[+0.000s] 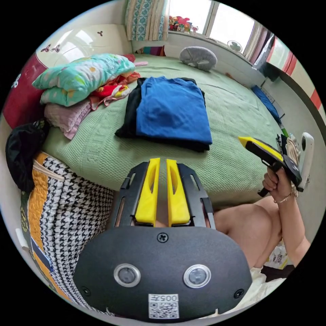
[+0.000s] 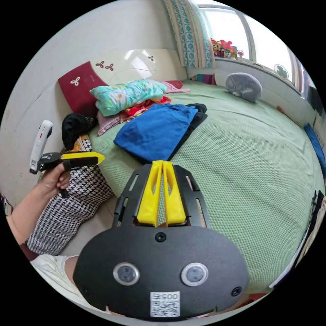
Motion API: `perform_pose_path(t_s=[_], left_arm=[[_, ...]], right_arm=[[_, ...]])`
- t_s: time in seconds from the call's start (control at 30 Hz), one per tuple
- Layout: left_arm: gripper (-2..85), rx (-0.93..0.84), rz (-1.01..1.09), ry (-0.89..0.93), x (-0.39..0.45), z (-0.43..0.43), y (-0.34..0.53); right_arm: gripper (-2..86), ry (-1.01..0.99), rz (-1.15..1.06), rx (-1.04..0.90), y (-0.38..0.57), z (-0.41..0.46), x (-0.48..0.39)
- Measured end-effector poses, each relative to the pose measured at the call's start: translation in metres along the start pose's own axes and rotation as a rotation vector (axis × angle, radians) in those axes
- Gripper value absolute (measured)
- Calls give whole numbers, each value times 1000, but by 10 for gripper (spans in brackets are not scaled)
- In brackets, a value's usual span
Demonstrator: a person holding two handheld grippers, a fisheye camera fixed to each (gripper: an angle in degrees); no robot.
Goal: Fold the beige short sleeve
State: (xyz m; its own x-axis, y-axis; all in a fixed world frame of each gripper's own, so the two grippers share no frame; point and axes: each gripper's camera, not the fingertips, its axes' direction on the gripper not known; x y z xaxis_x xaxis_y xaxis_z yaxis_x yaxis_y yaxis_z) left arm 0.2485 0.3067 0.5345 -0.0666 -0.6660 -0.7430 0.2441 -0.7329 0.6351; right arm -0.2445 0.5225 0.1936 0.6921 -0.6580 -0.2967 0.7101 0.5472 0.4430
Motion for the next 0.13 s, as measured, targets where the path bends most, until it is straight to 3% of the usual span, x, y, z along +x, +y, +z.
perform_pose_path(t_s=[0.13], left_arm=[[129, 26, -44, 102, -36, -4, -41]], right_arm=[[-10, -44, 54, -9, -1, 5, 7]])
